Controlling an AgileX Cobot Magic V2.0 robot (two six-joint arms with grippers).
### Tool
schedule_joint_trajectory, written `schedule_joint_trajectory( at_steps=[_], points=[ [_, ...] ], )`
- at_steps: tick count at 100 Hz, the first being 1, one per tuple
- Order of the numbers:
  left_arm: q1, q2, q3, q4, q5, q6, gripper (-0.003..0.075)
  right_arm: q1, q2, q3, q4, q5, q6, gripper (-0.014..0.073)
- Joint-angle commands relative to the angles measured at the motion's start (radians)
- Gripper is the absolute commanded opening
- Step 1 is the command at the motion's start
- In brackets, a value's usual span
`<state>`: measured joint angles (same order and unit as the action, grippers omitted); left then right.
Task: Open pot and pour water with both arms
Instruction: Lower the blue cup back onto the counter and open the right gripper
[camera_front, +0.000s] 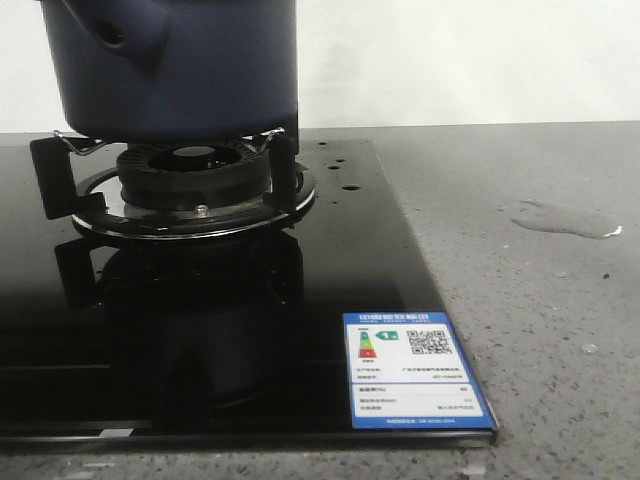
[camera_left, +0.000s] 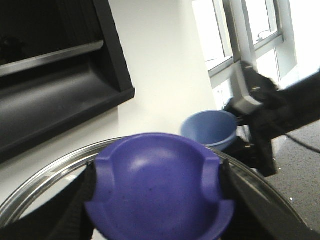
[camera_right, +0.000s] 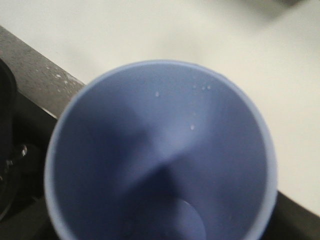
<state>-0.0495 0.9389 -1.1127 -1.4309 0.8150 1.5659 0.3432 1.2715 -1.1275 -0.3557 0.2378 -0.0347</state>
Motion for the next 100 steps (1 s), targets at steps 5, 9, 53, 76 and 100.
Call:
schedule_joint_trajectory(
  at_steps=[5, 9, 53, 76, 100],
  points=[
    [-0.009, 0.027, -0.028, -0.125, -0.037, -0.008, 0.0314, -0.092, -0.117, 0.213, 0.052, -0.317, 0.009, 0.0247],
    [-0.009, 0.04, -0.028, -0.139, -0.035, -0.008, 0.0314, -0.123, -0.13, 0.292, 0.062, -0.406, 0.009, 0.0247],
    [-0.009, 0.089, -0.028, -0.17, 0.011, -0.008, 0.0314, -0.268, -0.089, 0.568, 0.204, -0.612, 0.009, 0.0291],
    [-0.009, 0.089, -0.028, -0.17, 0.027, -0.008, 0.0314, -0.268, -0.089, 0.568, 0.261, -0.622, 0.009, 0.0645],
    [-0.009, 0.091, -0.028, -0.17, 0.038, -0.008, 0.0314, -0.268, -0.149, 0.547, 0.261, -0.641, 0.009, 0.0656]
  ],
)
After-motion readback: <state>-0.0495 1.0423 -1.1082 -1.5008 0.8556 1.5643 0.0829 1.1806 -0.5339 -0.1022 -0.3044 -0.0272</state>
